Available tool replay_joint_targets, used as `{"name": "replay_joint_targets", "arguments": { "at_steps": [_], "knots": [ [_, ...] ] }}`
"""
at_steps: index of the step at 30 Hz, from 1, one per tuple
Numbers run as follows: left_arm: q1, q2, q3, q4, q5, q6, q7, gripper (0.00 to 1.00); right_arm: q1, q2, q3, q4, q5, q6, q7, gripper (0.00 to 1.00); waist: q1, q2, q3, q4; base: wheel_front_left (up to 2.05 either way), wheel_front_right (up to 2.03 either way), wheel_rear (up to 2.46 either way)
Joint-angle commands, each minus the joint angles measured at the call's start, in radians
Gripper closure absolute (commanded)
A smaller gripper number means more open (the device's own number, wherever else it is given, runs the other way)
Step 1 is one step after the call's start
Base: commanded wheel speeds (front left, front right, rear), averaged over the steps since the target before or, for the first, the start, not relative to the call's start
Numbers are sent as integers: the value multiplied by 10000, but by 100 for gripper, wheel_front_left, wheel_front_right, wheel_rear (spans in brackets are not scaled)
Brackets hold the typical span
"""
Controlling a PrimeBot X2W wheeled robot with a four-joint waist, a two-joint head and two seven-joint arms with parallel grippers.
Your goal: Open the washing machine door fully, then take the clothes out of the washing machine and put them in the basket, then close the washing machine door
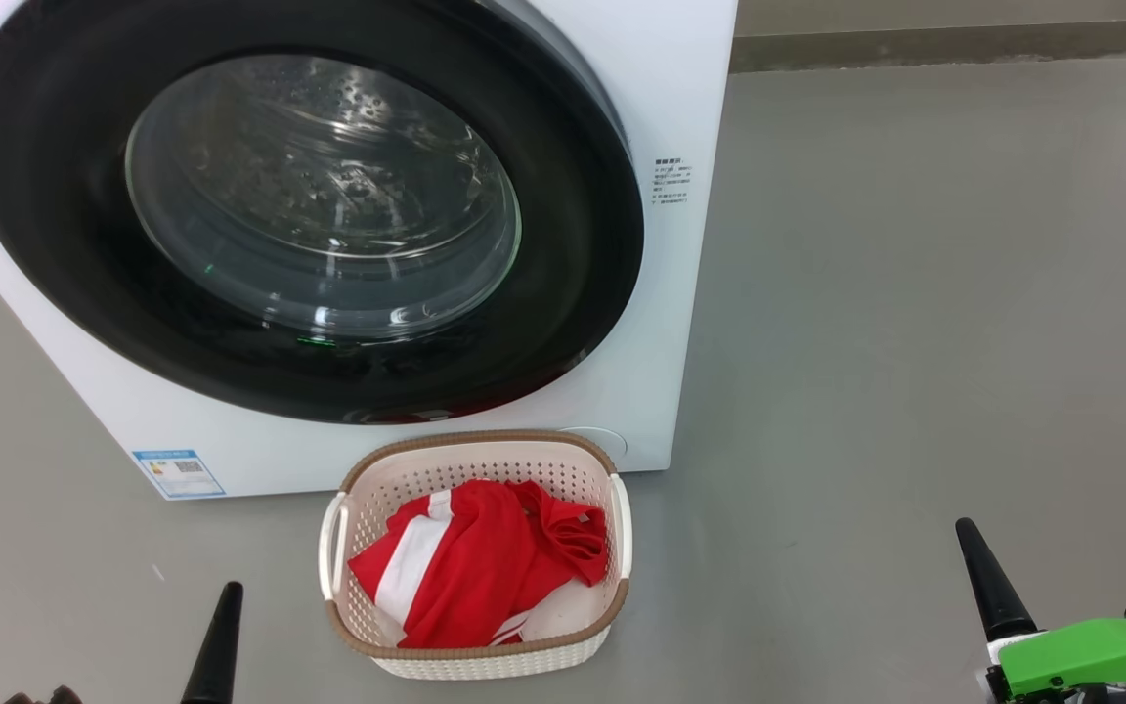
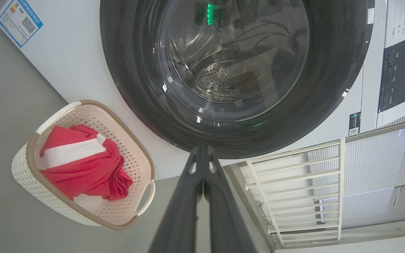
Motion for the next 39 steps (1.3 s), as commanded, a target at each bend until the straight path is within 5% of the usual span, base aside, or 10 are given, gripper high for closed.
{"name": "replay_joint_targets", "arguments": {
  "at_steps": [1,31,39],
  "knots": [
    [-439,73,300,-205,-225,-53,92,100,-575,-141,85,-322,224,-7,80,100,-1,0,-1,2,0,0,0],
    [-1044,-144,424,-178,-3194,-69,951,100,-1181,-146,-170,-537,3190,-9,969,100,-1,0,-17,39,0,0,0],
    [-1048,-145,424,-177,-3214,-69,956,100,-1185,-144,-175,-538,3206,-9,977,100,-1,0,-17,39,0,0,0]
  ]
}}
